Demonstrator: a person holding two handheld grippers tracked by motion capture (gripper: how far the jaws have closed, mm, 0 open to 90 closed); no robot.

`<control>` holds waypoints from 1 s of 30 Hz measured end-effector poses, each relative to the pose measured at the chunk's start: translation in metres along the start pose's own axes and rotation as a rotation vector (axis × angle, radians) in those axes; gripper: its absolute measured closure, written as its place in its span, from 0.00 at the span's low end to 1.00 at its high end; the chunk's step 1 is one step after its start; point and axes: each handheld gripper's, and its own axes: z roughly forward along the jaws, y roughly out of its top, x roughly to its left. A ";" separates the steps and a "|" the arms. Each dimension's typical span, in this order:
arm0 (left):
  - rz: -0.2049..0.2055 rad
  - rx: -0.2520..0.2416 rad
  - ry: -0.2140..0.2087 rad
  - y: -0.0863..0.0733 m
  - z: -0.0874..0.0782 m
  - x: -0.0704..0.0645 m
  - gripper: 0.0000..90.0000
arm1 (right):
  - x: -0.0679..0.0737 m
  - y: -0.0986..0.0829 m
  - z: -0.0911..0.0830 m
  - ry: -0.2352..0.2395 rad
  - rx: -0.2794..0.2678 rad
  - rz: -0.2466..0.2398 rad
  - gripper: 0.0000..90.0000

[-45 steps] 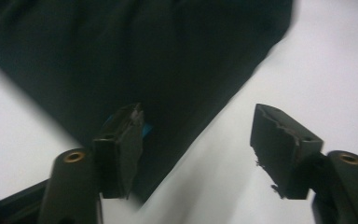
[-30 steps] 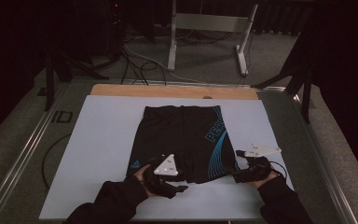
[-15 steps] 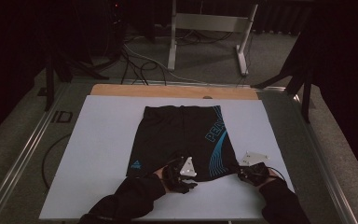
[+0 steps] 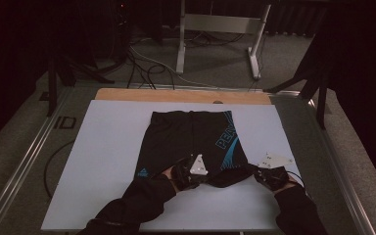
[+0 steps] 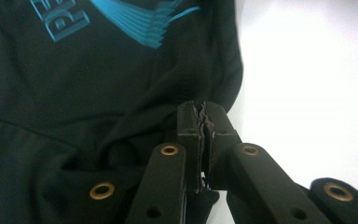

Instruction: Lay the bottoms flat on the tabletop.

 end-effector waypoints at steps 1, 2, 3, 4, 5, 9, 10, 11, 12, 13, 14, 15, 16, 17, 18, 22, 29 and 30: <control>0.007 -0.005 0.008 0.003 -0.005 0.000 0.97 | 0.000 0.001 -0.001 0.004 -0.004 0.008 0.98; 0.007 -0.008 0.011 0.006 -0.009 0.001 0.97 | 0.001 0.001 -0.001 0.003 -0.008 0.005 0.98; 0.012 -0.010 0.017 0.008 -0.014 0.002 0.97 | 0.001 0.002 -0.002 0.005 -0.010 0.003 0.98; 0.016 -0.019 0.021 0.010 -0.018 0.002 0.97 | 0.001 0.003 -0.003 0.005 -0.010 0.004 0.98; 0.011 -0.024 0.020 0.010 -0.021 0.003 0.96 | 0.002 0.003 -0.003 0.003 -0.011 -0.001 0.98; 0.013 -0.012 0.032 0.003 -0.026 0.003 0.97 | 0.001 0.002 -0.005 0.009 -0.015 0.004 0.98; 0.006 -0.015 0.023 0.000 -0.025 0.002 0.97 | 0.001 0.000 -0.005 0.019 -0.016 0.010 0.98; 0.003 -0.013 0.019 -0.003 -0.024 0.001 0.97 | 0.002 -0.001 -0.005 0.028 -0.016 0.011 0.98; 0.003 -0.006 0.018 -0.005 -0.022 0.000 0.97 | 0.003 -0.002 -0.004 0.037 -0.008 0.012 0.98; 0.008 -0.004 0.012 -0.008 -0.021 -0.002 0.97 | 0.004 -0.004 -0.003 0.045 -0.001 0.006 0.98; 0.006 -0.004 0.010 -0.011 -0.018 -0.004 0.97 | 0.005 -0.006 -0.002 0.050 0.008 0.000 0.98; 0.004 -0.001 0.001 -0.013 -0.016 -0.006 0.97 | 0.006 -0.008 -0.001 0.061 0.013 -0.005 0.98; 0.010 0.003 -0.011 -0.016 -0.013 -0.008 0.97 | 0.007 -0.011 0.001 0.064 0.025 -0.002 0.98; 0.016 0.005 -0.014 -0.018 -0.010 -0.010 0.97 | 0.007 -0.013 0.002 0.071 0.031 0.003 0.98; 0.021 0.018 -0.019 -0.020 -0.007 -0.012 0.96 | 0.007 -0.015 0.002 0.078 0.036 0.010 0.98; 0.012 0.034 -0.041 -0.028 0.006 -0.016 0.96 | 0.007 -0.024 0.005 0.095 0.062 0.016 0.98; 0.010 0.061 -0.086 -0.035 0.016 -0.020 0.96 | 0.008 -0.032 0.007 0.137 0.104 0.018 0.97; 0.015 0.065 -0.087 -0.034 0.016 -0.019 0.96 | 0.008 -0.032 0.007 0.138 0.104 0.023 0.96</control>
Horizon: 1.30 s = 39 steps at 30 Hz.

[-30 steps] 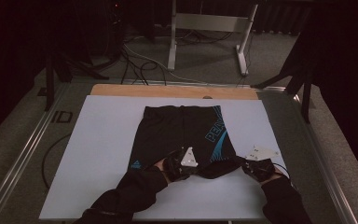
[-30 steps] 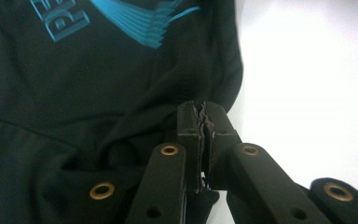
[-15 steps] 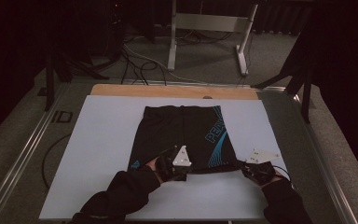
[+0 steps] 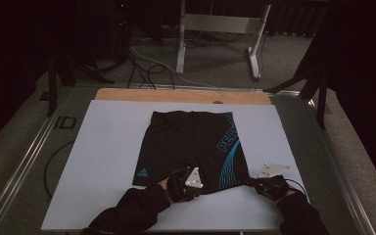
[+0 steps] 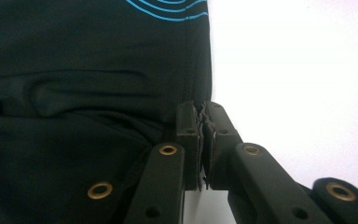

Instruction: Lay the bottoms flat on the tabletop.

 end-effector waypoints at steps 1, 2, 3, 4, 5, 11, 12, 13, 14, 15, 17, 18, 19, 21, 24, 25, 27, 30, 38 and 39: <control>-0.001 -0.001 -0.002 0.000 0.000 0.001 0.95 | 0.000 -0.001 0.000 0.005 -0.001 -0.004 0.95; 0.000 -0.003 -0.004 0.000 0.000 0.001 0.95 | -0.001 0.000 0.000 0.013 0.001 -0.001 0.92; 0.002 -0.005 -0.002 0.000 0.000 0.000 0.93 | -0.001 0.001 -0.001 0.019 0.002 0.004 0.89; -0.002 -0.013 -0.008 0.000 -0.001 0.000 0.91 | -0.001 0.002 -0.002 0.023 0.003 0.002 0.86; -0.004 -0.024 -0.016 0.000 -0.003 0.000 0.86 | 0.000 0.003 -0.003 0.028 -0.005 -0.001 0.82; -0.020 -0.113 -0.002 0.007 -0.021 0.005 0.43 | 0.001 0.020 -0.023 0.034 -0.125 0.031 0.43; -0.035 -0.131 0.002 0.008 -0.024 0.006 0.37 | 0.001 0.023 -0.026 0.034 -0.150 0.039 0.38; -0.039 -0.143 -0.003 0.008 -0.028 0.008 0.33 | 0.001 0.026 -0.028 0.033 -0.170 0.042 0.32; -0.049 -0.160 -0.006 0.009 -0.031 0.009 0.26 | 0.001 0.028 -0.029 0.034 -0.181 0.057 0.27; -0.047 -0.170 -0.012 0.009 -0.034 0.010 0.20 | 0.001 0.031 -0.029 0.055 -0.187 0.059 0.19; -0.052 -0.196 -0.007 0.009 -0.040 0.012 0.14 | 0.004 0.035 -0.029 0.083 -0.208 0.056 0.14; -0.056 -0.195 -0.009 0.010 -0.042 0.013 0.10 | 0.005 0.037 -0.028 0.085 -0.216 0.063 0.12; -0.063 -0.195 -0.012 0.010 -0.045 0.015 0.05 | 0.007 0.039 -0.028 0.089 -0.218 0.052 0.10; -0.080 -0.208 -0.016 0.009 -0.050 0.019 0.00 | 0.009 0.043 -0.026 0.092 -0.240 0.064 0.10; -0.099 -0.226 -0.020 0.004 -0.058 0.026 0.00 | 0.007 0.046 -0.024 0.093 -0.277 0.091 0.10; -0.105 -0.226 -0.022 0.003 -0.061 0.028 0.00 | 0.006 0.047 -0.023 0.098 -0.285 0.096 0.10; -0.110 -0.240 -0.016 -0.003 -0.066 0.032 0.00 | 0.005 0.049 -0.019 0.095 -0.295 0.104 0.10; -0.138 -0.253 -0.023 -0.012 -0.074 0.038 0.00 | 0.005 0.049 -0.014 0.085 -0.294 0.106 0.10; -0.181 -0.269 -0.015 -0.040 -0.095 0.043 0.00 | 0.010 0.046 -0.007 0.070 -0.302 0.080 0.10; -0.185 -0.269 -0.009 -0.044 -0.098 0.043 0.00 | 0.010 0.046 -0.006 0.071 -0.302 0.079 0.10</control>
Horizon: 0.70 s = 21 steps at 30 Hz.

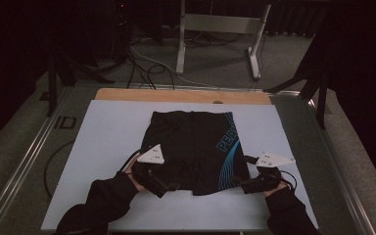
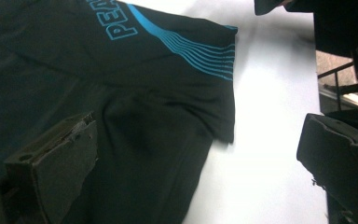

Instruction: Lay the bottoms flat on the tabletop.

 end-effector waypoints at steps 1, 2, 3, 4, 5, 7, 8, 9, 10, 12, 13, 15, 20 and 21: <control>-0.004 0.002 0.003 -0.003 -0.004 0.001 0.00 | 0.000 0.000 0.001 0.003 0.000 0.001 0.10; -0.012 0.002 0.013 -0.006 -0.007 0.002 0.00 | 0.001 -0.001 0.001 0.003 0.003 -0.004 0.10; -0.012 0.002 0.013 -0.006 -0.007 0.002 0.00 | 0.001 -0.001 0.001 0.003 0.003 -0.004 0.10; -0.029 0.003 0.026 -0.012 -0.014 0.005 0.00 | 0.001 -0.001 0.002 0.003 0.007 -0.004 0.10; -0.037 0.005 0.035 -0.015 -0.018 0.007 0.00 | 0.001 -0.002 0.003 0.003 0.011 -0.010 0.10; -0.055 0.003 0.050 -0.022 -0.026 0.010 0.00 | 0.001 -0.003 0.003 0.003 0.013 -0.008 0.10; -0.063 0.003 0.064 -0.026 -0.030 0.011 0.00 | 0.001 -0.003 0.004 0.001 0.013 -0.010 0.10; -0.069 0.000 0.074 -0.029 -0.035 0.012 0.00 | 0.001 -0.003 0.004 0.004 0.014 -0.009 0.10; -0.077 -0.004 0.082 -0.033 -0.039 0.014 0.00 | 0.001 -0.003 0.004 0.010 0.015 -0.011 0.10; -0.102 -0.010 0.102 -0.041 -0.047 0.016 0.00 | 0.002 -0.004 0.004 0.011 0.020 -0.010 0.10; -0.110 -0.013 0.114 -0.045 -0.051 0.017 0.00 | 0.002 -0.004 0.005 0.022 0.013 -0.005 0.10; -0.130 -0.019 0.132 -0.052 -0.058 0.019 0.00 | 0.001 -0.005 0.005 0.017 0.024 -0.010 0.10; -0.156 -0.019 0.181 -0.070 -0.075 0.019 0.00 | 0.001 -0.006 0.005 0.027 0.024 -0.011 0.10; -0.159 -0.009 0.197 -0.074 -0.079 0.019 0.00 | 0.002 -0.006 0.005 0.025 0.027 -0.012 0.10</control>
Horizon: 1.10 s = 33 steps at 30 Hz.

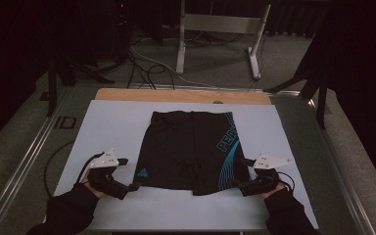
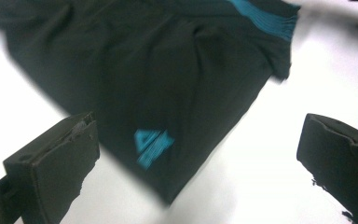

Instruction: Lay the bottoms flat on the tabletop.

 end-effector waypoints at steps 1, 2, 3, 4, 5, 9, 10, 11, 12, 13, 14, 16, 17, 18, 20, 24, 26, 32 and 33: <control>-0.006 0.002 0.009 -0.005 -0.003 0.002 0.00 | 0.000 0.000 0.000 0.001 -0.001 0.000 0.10; -0.018 0.005 0.010 -0.009 -0.006 0.003 0.00 | 0.000 0.000 0.000 0.003 0.001 0.000 0.10; -0.028 0.012 0.019 -0.014 -0.008 0.005 0.00 | 0.000 -0.001 0.000 0.002 0.003 0.001 0.10; -0.039 0.013 0.022 -0.019 -0.010 0.006 0.00 | 0.000 -0.001 0.000 0.005 0.001 -0.001 0.10; -0.052 0.014 0.024 -0.023 -0.012 0.007 0.00 | 0.000 -0.002 0.000 0.008 0.002 -0.002 0.10; -0.093 -0.007 0.051 -0.038 -0.022 0.009 0.00 | 0.001 -0.003 0.000 0.011 0.013 -0.004 0.10; -0.095 0.000 0.053 -0.041 -0.023 0.009 0.00 | 0.002 -0.004 0.000 0.008 0.010 -0.005 0.10; -0.094 0.013 0.060 -0.044 -0.023 0.010 0.00 | 0.002 -0.004 -0.001 0.007 0.014 -0.013 0.10; -0.097 0.019 0.062 -0.046 -0.023 0.010 0.00 | 0.002 -0.005 -0.001 0.003 0.017 -0.017 0.10; -0.107 0.015 0.059 -0.049 -0.023 0.011 0.00 | 0.001 -0.006 -0.001 0.002 0.018 -0.015 0.10; -0.113 0.015 0.054 -0.051 -0.023 0.012 0.00 | 0.001 -0.008 -0.001 0.000 0.018 -0.009 0.10; -0.111 0.006 0.048 -0.052 -0.024 0.012 0.00 | 0.000 -0.009 -0.001 -0.002 0.021 -0.012 0.10; -0.110 0.010 0.044 -0.052 -0.024 0.012 0.00 | 0.000 -0.010 -0.001 -0.005 0.025 -0.011 0.10; -0.101 0.012 0.040 -0.051 -0.025 0.012 0.00 | -0.001 -0.010 -0.002 -0.008 0.026 -0.008 0.10; -0.099 0.012 0.035 -0.051 -0.026 0.011 0.00 | -0.002 -0.012 -0.001 -0.011 0.027 -0.009 0.10; -0.093 0.015 0.026 -0.053 -0.024 0.010 0.00 | -0.002 -0.015 0.000 -0.010 0.033 -0.006 0.10; -0.090 0.017 0.023 -0.052 -0.023 0.008 0.00 | -0.002 -0.015 0.001 -0.007 0.034 -0.004 0.10; -0.063 0.015 0.021 -0.049 -0.019 0.003 0.00 | -0.004 -0.016 0.002 -0.019 0.041 -0.009 0.10; -0.062 0.012 0.022 -0.049 -0.019 0.003 0.00 | -0.004 -0.016 0.002 -0.018 0.037 -0.007 0.10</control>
